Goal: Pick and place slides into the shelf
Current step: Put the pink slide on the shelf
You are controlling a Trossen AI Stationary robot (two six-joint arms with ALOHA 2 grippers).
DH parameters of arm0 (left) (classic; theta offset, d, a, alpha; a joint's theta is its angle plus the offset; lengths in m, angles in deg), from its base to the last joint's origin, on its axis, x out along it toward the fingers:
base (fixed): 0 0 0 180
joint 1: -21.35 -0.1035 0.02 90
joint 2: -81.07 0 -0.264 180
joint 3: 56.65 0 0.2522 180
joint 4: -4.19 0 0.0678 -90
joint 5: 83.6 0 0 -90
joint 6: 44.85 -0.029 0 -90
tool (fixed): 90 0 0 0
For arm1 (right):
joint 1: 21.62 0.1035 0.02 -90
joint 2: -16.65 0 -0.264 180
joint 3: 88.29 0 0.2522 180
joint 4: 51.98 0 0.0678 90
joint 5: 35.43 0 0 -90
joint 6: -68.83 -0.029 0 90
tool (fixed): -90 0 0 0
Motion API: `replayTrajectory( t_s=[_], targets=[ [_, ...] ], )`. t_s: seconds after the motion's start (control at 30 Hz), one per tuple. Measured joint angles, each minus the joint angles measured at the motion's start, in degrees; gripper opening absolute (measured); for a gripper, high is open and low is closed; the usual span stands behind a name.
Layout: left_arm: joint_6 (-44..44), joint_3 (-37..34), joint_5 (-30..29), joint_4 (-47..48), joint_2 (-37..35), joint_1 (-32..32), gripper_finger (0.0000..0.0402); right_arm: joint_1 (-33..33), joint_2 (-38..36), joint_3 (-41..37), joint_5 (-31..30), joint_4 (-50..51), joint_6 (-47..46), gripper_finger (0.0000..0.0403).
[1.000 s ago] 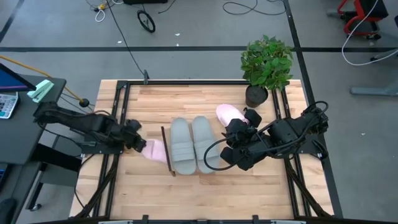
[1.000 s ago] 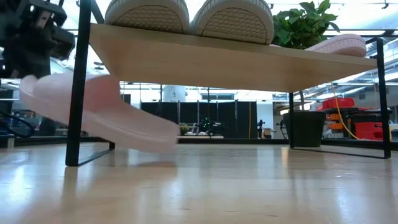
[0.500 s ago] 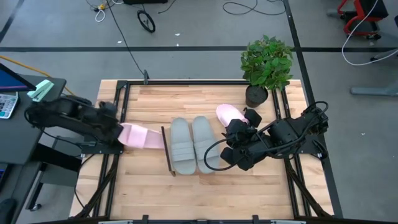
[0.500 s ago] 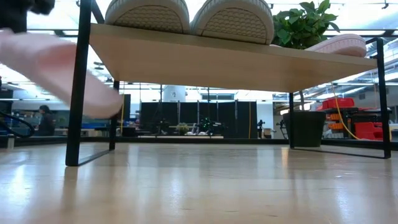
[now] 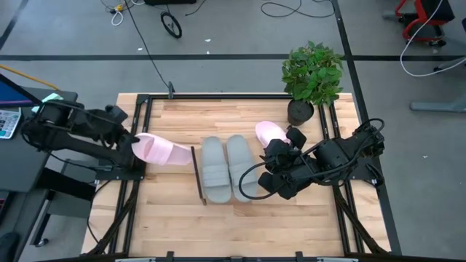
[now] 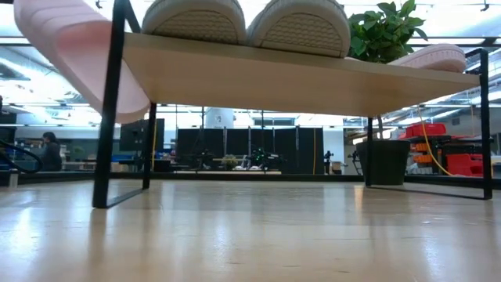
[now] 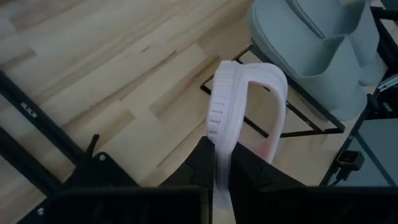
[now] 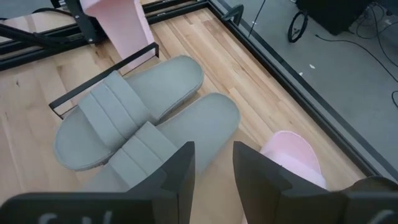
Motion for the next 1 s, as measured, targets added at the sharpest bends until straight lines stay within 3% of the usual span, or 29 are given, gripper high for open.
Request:
replayTrajectory(
  t_s=[0.6,1.0],
  targets=[
    [-4.89,1.79,1.33,-0.35,1.57,-1.38,0.0026,-0.02,0.0,0.0,0.07,-0.24,-1.99,0.0114],
    [-3.53,1.81,8.37,-0.47,0.44,-1.38,0.0026,-0.02,0.0,0.0,0.57,-0.26,-2.03,0.0114]
  ],
)
